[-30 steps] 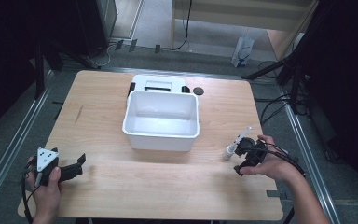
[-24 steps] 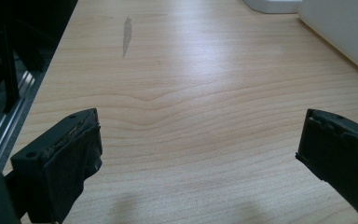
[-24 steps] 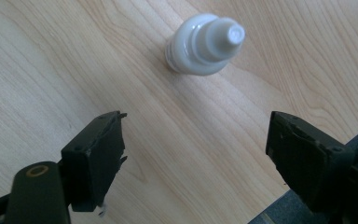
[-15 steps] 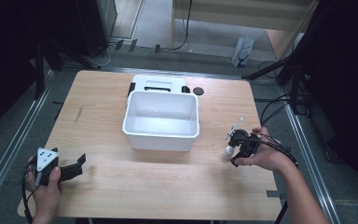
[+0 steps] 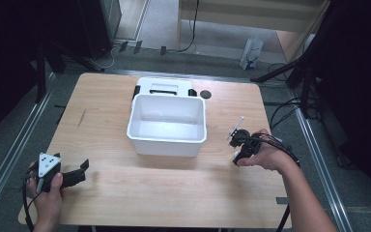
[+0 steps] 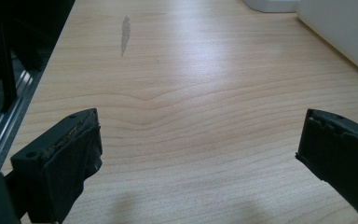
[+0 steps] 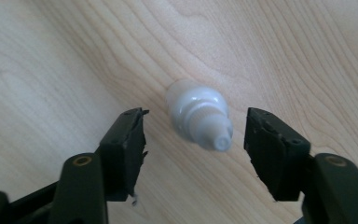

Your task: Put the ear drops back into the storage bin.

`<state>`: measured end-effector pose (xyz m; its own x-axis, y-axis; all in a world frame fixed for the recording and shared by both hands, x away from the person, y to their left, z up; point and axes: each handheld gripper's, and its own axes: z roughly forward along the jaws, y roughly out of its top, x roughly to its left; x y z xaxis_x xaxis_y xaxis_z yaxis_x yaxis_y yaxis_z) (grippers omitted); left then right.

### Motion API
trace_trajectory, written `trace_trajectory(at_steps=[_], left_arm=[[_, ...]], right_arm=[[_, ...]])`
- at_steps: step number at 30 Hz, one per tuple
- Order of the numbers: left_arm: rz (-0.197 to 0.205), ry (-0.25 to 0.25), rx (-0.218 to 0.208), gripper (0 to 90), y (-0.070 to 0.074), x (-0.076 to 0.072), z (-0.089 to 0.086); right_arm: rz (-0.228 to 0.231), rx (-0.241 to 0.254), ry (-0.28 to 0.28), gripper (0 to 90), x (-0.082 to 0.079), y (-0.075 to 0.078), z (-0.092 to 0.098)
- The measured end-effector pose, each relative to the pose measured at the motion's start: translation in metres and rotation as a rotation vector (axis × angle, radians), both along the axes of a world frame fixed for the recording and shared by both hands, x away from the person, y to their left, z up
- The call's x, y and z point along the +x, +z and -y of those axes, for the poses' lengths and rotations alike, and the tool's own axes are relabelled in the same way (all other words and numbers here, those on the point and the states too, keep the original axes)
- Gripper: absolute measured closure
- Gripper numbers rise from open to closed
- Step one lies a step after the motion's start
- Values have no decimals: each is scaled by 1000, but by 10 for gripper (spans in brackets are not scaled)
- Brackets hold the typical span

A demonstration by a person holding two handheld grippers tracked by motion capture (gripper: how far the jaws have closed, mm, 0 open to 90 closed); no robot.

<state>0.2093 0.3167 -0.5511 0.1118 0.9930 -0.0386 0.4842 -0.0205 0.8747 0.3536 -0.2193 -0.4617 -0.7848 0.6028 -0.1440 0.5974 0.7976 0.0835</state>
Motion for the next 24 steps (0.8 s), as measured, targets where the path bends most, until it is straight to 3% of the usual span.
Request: trace_trajectory(at_steps=[7,12,16,24], left_arm=[[-2,-3,-3,4,0,0,0],[-1,-2,-3,3,0,0,0],[-1,-2,-2,4,0,0,0],[-2,-1,-2,4,0,0,0]], right_arm=[[-18,5,-54,485,8,-8,-3],[-63,25,-89,587,13,-13,-1],[-92,51,-111,599,16,-13,2],[-64,67,-90,600,17,-4,4]])
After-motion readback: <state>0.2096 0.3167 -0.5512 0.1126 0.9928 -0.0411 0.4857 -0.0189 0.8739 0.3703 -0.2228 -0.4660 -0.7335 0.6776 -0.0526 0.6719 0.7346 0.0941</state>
